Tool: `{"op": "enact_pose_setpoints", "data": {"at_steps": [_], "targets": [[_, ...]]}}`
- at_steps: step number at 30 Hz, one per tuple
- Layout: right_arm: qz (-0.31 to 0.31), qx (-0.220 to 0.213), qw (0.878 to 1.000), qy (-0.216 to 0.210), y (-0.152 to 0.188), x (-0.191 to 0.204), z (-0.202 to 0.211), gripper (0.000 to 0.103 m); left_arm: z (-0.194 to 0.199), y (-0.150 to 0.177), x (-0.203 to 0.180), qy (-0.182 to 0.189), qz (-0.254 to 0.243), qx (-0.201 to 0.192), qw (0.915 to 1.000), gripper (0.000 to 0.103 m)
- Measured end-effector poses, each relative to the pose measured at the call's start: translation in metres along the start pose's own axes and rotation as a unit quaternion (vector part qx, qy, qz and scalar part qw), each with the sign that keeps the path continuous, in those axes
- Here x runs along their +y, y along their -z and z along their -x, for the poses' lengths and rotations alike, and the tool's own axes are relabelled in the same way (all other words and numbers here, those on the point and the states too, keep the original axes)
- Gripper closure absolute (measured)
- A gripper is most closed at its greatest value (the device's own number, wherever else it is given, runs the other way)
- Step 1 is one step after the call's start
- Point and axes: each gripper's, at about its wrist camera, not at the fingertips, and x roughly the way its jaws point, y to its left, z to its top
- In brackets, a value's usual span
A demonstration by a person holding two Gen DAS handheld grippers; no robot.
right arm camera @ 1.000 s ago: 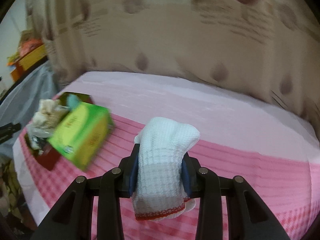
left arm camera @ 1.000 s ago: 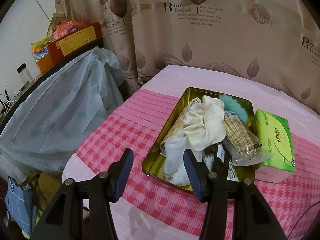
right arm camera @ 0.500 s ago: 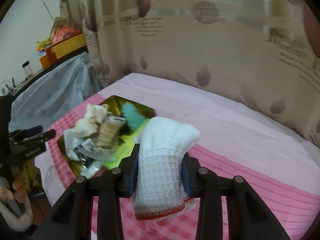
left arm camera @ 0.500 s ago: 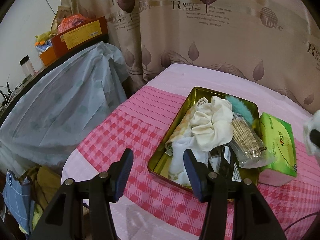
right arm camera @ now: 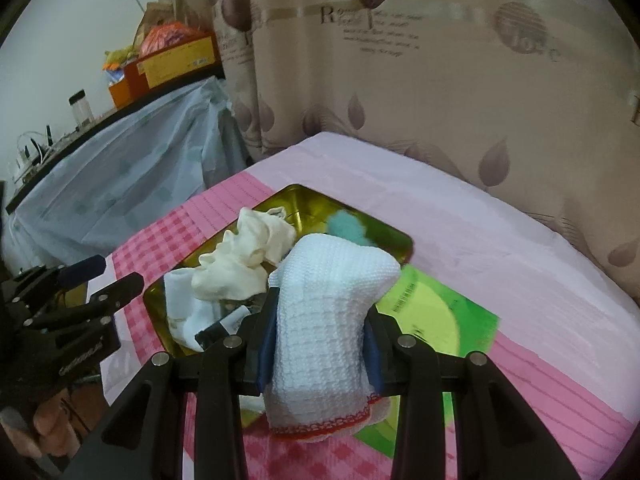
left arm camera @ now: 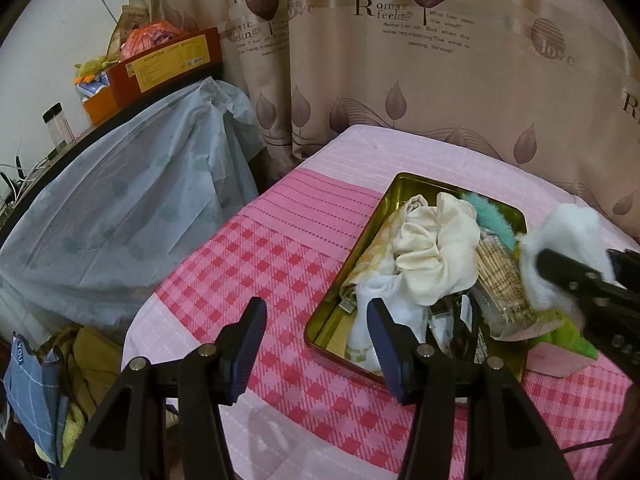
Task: Organize soft objects
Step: 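Carry the white glove into the gold tin and open the right gripper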
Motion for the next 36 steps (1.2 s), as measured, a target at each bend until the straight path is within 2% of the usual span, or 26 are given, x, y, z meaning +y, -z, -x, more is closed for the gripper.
{"op": "enact_pose_setpoints", "data": {"at_steps": [11, 29, 31, 36], "targets": [[0.005, 0.033, 0.999, 0.002, -0.020, 0.012, -0.054, 0.069, -0.004, 0.000, 0.010, -0.005, 0.016, 0.001, 0.9999, 0.050], [-0.001, 0.036, 0.999, 0.016, -0.047, 0.013, -0.093, 0.066, -0.008, -0.002, 0.014, -0.003, 0.023, 0.004, 0.9997, 0.050], [-0.004, 0.035, 0.999, 0.017, -0.047, 0.013, -0.093, 0.064, -0.008, -0.002, 0.014, -0.003, 0.022, 0.004, 0.9997, 0.050], [-0.010, 0.023, 0.999, 0.020, -0.045, 0.012, -0.085, 0.050, -0.009, -0.002, 0.013, -0.003, 0.022, 0.003, 0.9998, 0.050]]}}
